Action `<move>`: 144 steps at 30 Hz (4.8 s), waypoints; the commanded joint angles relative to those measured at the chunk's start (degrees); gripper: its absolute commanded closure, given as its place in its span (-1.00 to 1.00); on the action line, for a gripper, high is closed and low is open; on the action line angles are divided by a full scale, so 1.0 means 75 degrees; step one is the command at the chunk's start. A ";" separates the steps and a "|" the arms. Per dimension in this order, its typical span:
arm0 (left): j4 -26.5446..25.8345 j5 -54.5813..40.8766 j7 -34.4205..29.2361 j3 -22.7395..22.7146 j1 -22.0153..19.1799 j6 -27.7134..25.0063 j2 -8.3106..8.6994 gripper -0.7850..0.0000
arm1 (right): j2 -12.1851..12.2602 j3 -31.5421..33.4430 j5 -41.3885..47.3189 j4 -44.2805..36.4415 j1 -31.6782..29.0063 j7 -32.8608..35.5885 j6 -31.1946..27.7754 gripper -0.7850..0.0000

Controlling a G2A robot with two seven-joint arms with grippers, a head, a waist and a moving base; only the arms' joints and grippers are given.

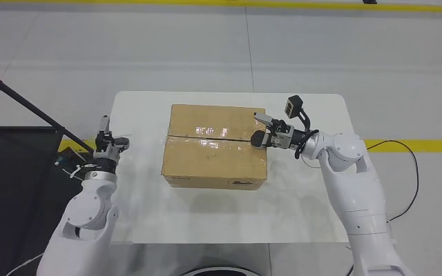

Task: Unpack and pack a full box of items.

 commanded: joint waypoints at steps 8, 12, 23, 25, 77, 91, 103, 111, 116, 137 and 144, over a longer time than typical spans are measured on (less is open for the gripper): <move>0.0545 -0.0649 -0.0850 -0.0070 0.0491 0.0006 -0.0052 -1.00 | 0.0000 0.0000 0.0000 0.0000 0.0000 0.0000 0.0000 -1.00; 0.0889 -0.0743 -0.1090 0.0012 0.0260 -0.0125 -0.0081 -1.00 | 0.0000 0.0000 0.0000 0.0000 0.0000 0.0000 0.0000 -1.00; 0.2015 -0.0903 -0.1277 0.0358 -0.0957 -0.0041 -0.0184 -1.00 | 0.0000 0.0000 0.0000 0.0000 0.0000 0.0000 0.0000 -1.00; 0.2195 -0.0902 -0.1189 0.0398 -0.1141 -0.0112 -0.0207 -1.00 | 0.0000 0.0000 0.0000 0.0000 0.0000 0.0000 0.0000 -1.00; -0.2110 0.3316 -0.0373 0.1972 -0.1837 0.0492 -0.0496 -1.00 | 0.0381 0.1221 0.0607 -0.1870 -0.1536 -0.1445 -0.0266 -1.00; -0.1527 0.3852 -0.0697 0.3534 -0.2754 0.0829 -0.0761 -1.00 | 0.0539 0.1424 0.0580 -0.2041 -0.1872 -0.1411 -0.0168 -1.00; -0.0679 0.3980 -0.0617 0.4430 -0.3209 0.0834 -0.1028 -1.00 | 0.0665 0.1593 0.0626 -0.1952 -0.2040 -0.1308 -0.0225 -1.00; -0.0142 0.3916 -0.0426 0.4990 -0.3573 0.0773 -0.1261 -1.00 | 0.0773 0.1905 0.0698 -0.2036 -0.2320 -0.1273 -0.0230 -1.00; 0.0321 0.3949 -0.0173 0.5320 -0.3860 0.0717 -0.1432 -1.00 | 0.0829 0.2038 0.0762 -0.1979 -0.2463 -0.1255 -0.0267 -1.00; 0.2054 0.3501 0.0240 0.6297 -0.4767 0.0502 -0.2205 -1.00 | 0.1036 0.2594 0.1122 -0.2008 -0.3164 -0.1336 -0.0448 -1.00; 0.1905 0.3490 0.0113 0.6220 -0.4706 0.0448 -0.2323 -1.00 | 0.1065 0.2576 0.1263 -0.2134 -0.3197 -0.1492 -0.0589 -1.00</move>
